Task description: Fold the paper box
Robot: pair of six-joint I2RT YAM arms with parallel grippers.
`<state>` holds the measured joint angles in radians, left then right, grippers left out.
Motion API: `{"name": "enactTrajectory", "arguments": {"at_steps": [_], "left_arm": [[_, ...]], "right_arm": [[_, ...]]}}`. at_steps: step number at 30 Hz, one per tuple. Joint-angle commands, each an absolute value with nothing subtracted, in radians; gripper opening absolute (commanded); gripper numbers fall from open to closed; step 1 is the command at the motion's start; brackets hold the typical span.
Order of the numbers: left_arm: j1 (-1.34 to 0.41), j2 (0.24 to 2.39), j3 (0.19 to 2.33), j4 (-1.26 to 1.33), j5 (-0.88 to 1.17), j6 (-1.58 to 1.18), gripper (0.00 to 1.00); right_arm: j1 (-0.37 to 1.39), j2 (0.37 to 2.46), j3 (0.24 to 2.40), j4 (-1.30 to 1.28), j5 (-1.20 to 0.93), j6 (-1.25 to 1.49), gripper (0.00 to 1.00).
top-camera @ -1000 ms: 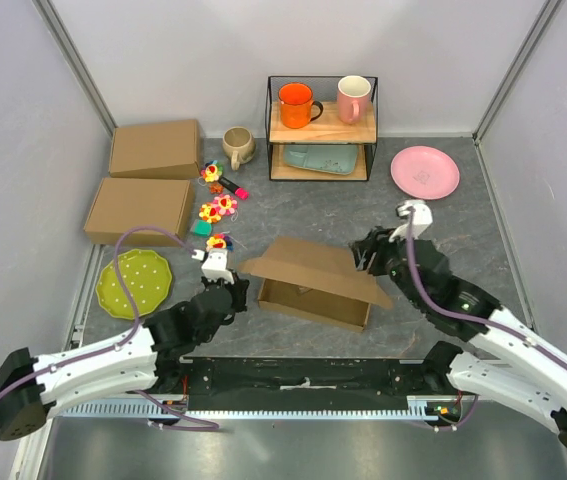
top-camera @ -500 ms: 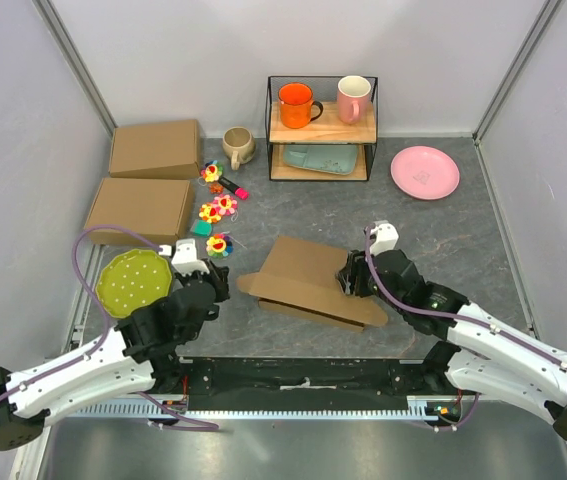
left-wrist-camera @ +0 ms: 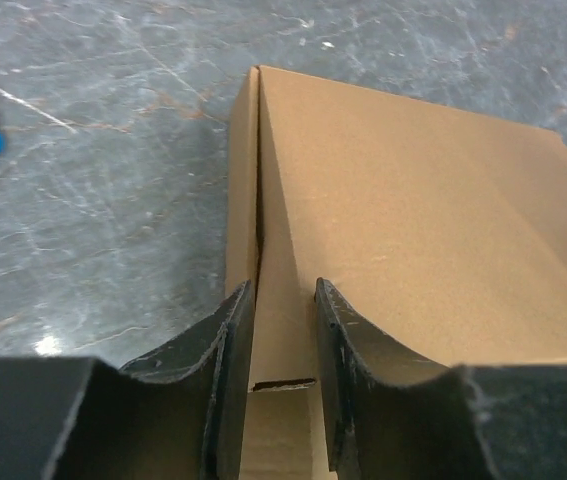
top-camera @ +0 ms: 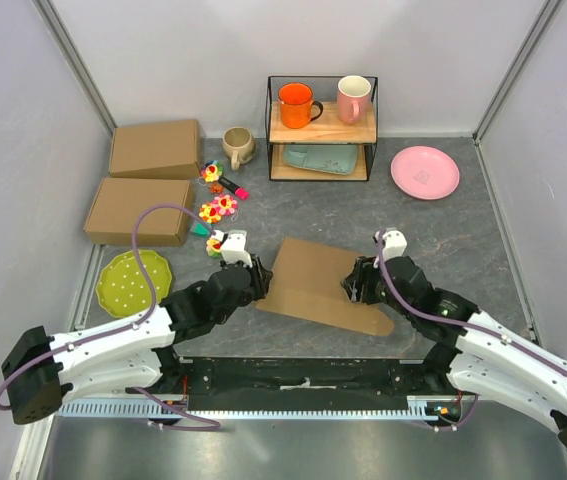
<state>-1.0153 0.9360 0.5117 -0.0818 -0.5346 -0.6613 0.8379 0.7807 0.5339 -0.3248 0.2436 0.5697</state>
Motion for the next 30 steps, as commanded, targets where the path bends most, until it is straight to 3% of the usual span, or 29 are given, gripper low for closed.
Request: {"name": "enactTrajectory", "arguments": {"at_steps": [1,7,13,20,24,30], "left_arm": [[-1.011,0.957,0.477,-0.005,-0.396,-0.707,0.38],[-1.009,0.948,0.416,-0.008,-0.379,-0.742,0.35],[-1.008,0.922,0.384,-0.005,-0.410,-0.758,0.37],[-1.008,0.951,0.357,0.043,-0.373,-0.801,0.37],[-1.008,0.965,0.328,0.078,-0.338,-0.824,0.36],[-1.008,0.956,0.276,0.112,-0.314,-0.856,0.34]], "right_arm": [[0.841,0.692,0.541,-0.356,0.262,0.626,0.61],[0.841,0.689,0.564,-0.447,0.384,0.690,0.61],[0.841,0.695,0.636,-0.647,0.502,0.822,0.75],[0.842,0.736,0.632,-0.723,0.421,0.882,0.87],[0.841,0.736,0.557,-0.643,0.321,0.913,0.88],[0.841,0.700,0.446,-0.522,0.233,0.959,0.77]]}}
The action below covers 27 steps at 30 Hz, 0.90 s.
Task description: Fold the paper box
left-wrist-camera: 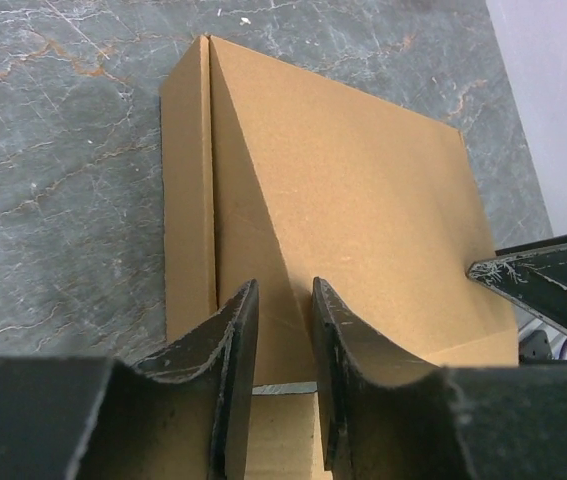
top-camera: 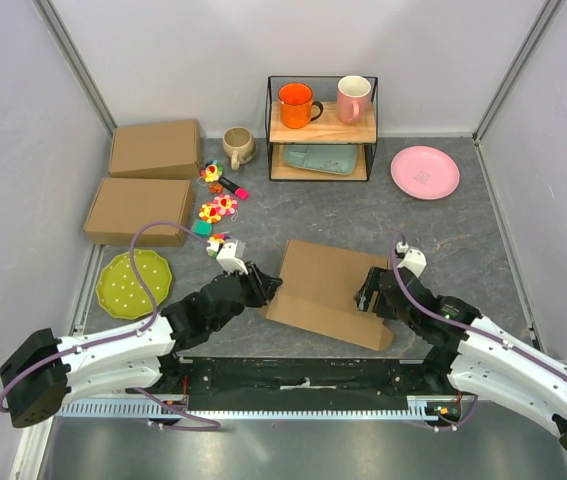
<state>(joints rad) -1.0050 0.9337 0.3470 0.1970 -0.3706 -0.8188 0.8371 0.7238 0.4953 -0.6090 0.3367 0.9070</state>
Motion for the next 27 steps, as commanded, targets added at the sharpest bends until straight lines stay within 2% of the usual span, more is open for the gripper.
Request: {"name": "enactTrajectory", "arguments": {"at_steps": [1,7,11,17,22,26,27], "left_arm": [[-1.008,0.948,0.265,0.115,-0.313,-0.861,0.34],[-1.008,0.902,0.242,0.104,-0.344,-0.862,0.34],[-1.008,0.914,0.219,0.132,-0.327,-0.864,0.34],[-1.008,0.986,0.198,0.150,-0.282,-0.910,0.29],[-1.008,0.922,0.143,0.224,-0.229,-0.994,0.29],[-1.006,0.851,0.153,0.201,-0.219,-1.014,0.37],[-1.006,0.841,0.164,0.149,-0.225,-1.000,0.42]], "right_arm": [[0.841,0.693,0.431,-0.514,0.232,0.965,0.77],[0.841,0.637,0.507,-0.609,0.360,0.936,0.83],[0.841,0.641,0.567,-0.647,0.423,0.885,0.83],[0.841,0.698,0.546,-0.604,0.393,0.877,0.83],[0.841,0.703,0.494,-0.548,0.370,0.891,0.82],[0.841,0.703,0.479,-0.534,0.362,0.894,0.82],[0.841,0.703,0.479,-0.534,0.362,0.894,0.83]]}}
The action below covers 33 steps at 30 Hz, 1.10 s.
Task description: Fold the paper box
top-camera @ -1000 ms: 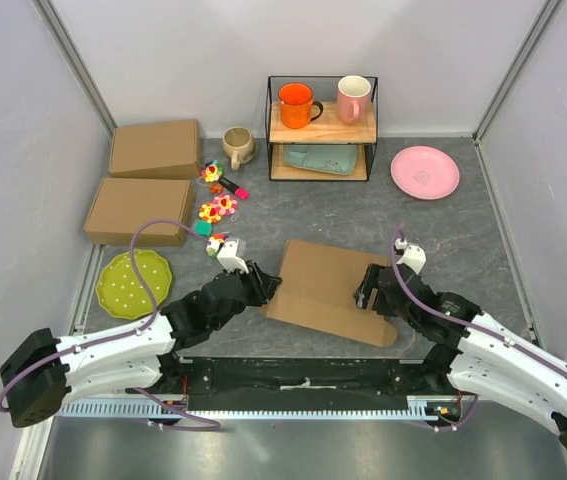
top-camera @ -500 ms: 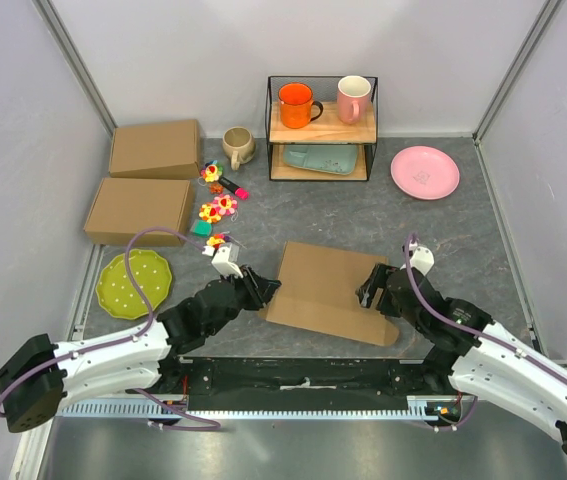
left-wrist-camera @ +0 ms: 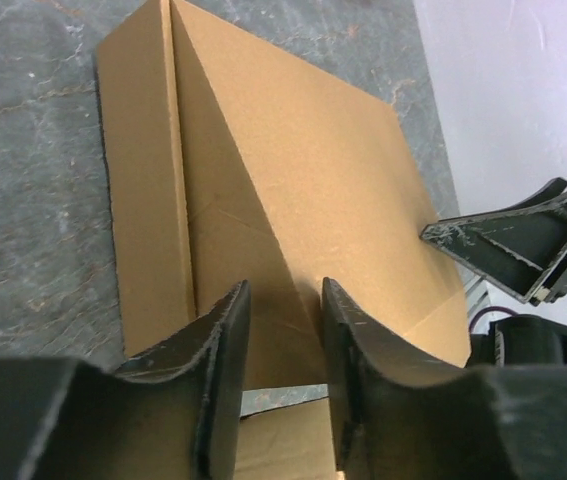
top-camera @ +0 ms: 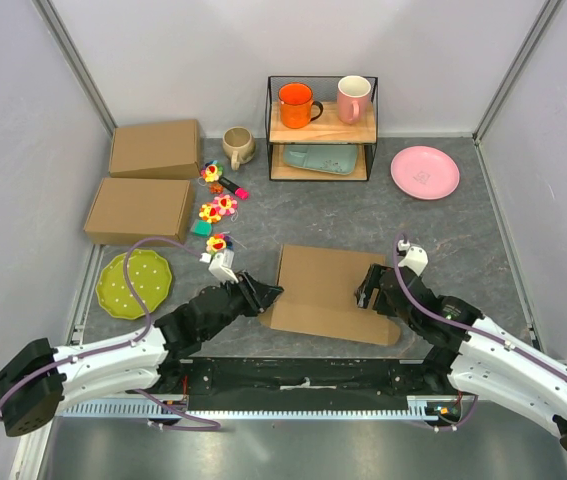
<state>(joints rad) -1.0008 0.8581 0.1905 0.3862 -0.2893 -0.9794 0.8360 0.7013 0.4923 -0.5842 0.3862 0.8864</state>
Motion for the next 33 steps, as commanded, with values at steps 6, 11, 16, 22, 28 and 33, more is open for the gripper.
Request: {"name": "enactTrajectory", "arguments": {"at_steps": [6,11,16,22,28,33], "left_arm": [[-1.003,0.854,0.279,0.006,-0.233,-0.925,0.61],[-1.002,0.882,0.285,-0.008,-0.195,-0.919,0.63],[-0.999,0.902,0.294,0.031,-0.129,-0.900,0.62],[-0.988,1.006,0.304,0.055,-0.038,-0.903,0.62],[-0.959,0.982,0.242,0.161,0.028,-0.945,0.57],[-0.953,0.907,0.219,0.156,0.003,-0.940,0.19]], "right_arm": [[0.841,0.709,0.500,-0.534,0.364,0.884,0.84],[0.841,0.712,0.503,-0.532,0.361,0.879,0.84],[0.841,0.716,0.499,-0.528,0.359,0.879,0.84],[0.841,0.741,0.495,-0.488,0.333,0.884,0.84],[0.841,0.729,0.483,-0.472,0.324,0.885,0.84],[0.841,0.704,0.472,-0.472,0.327,0.887,0.84]]}}
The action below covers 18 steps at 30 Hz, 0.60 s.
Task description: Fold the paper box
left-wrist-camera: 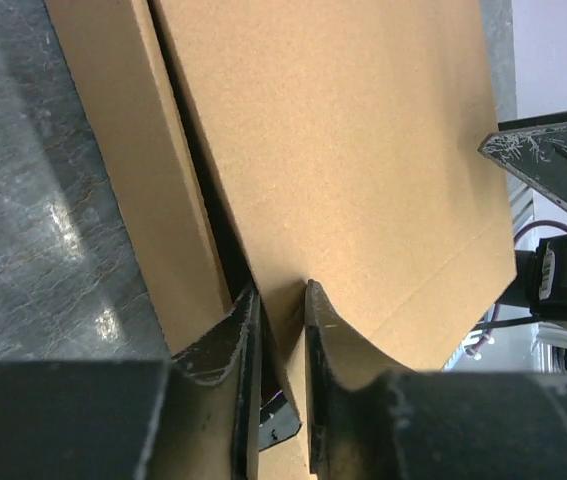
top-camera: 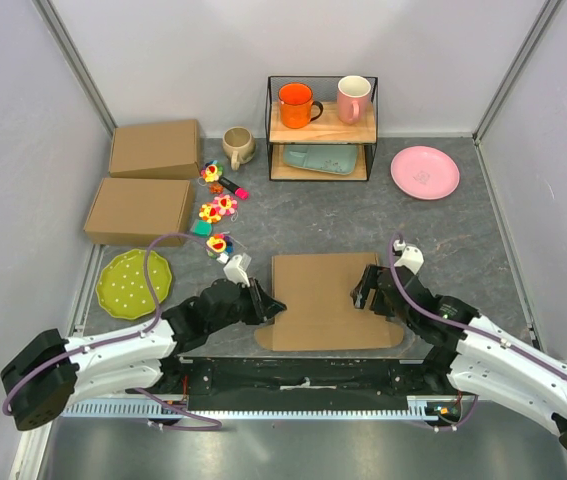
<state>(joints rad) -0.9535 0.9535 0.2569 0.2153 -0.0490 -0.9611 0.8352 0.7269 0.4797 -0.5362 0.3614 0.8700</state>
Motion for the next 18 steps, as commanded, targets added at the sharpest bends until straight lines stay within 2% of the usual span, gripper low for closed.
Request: {"name": "enactTrajectory", "arguments": {"at_steps": [1,2,3,6,11,13,14,18], "left_arm": [[-0.953,0.894,0.218,0.155,0.003,-0.940,0.19],[-0.951,0.879,0.219,0.137,-0.020,-0.937,0.22],[-0.951,0.873,0.227,0.123,-0.029,-0.936,0.33],[-0.951,0.838,0.262,0.013,-0.081,-0.913,0.51],[-0.951,0.684,0.324,-0.224,-0.273,-0.862,0.63],[-0.951,0.599,0.354,-0.287,-0.362,-0.830,0.71],[-0.951,0.580,0.370,-0.302,-0.389,-0.787,0.90],[-0.951,0.551,0.446,-0.354,-0.465,-0.704,0.91]], "right_arm": [[0.842,0.703,0.471,-0.472,0.328,0.887,0.84],[0.842,0.703,0.469,-0.471,0.327,0.887,0.84],[0.842,0.703,0.469,-0.472,0.327,0.885,0.85],[0.841,0.687,0.480,-0.495,0.351,0.877,0.85],[0.841,0.638,0.569,-0.604,0.460,0.822,0.86],[0.841,0.640,0.624,-0.630,0.509,0.787,0.86],[0.841,0.643,0.641,-0.652,0.524,0.773,0.87],[0.841,0.653,0.666,-0.617,0.520,0.735,0.83]]}}
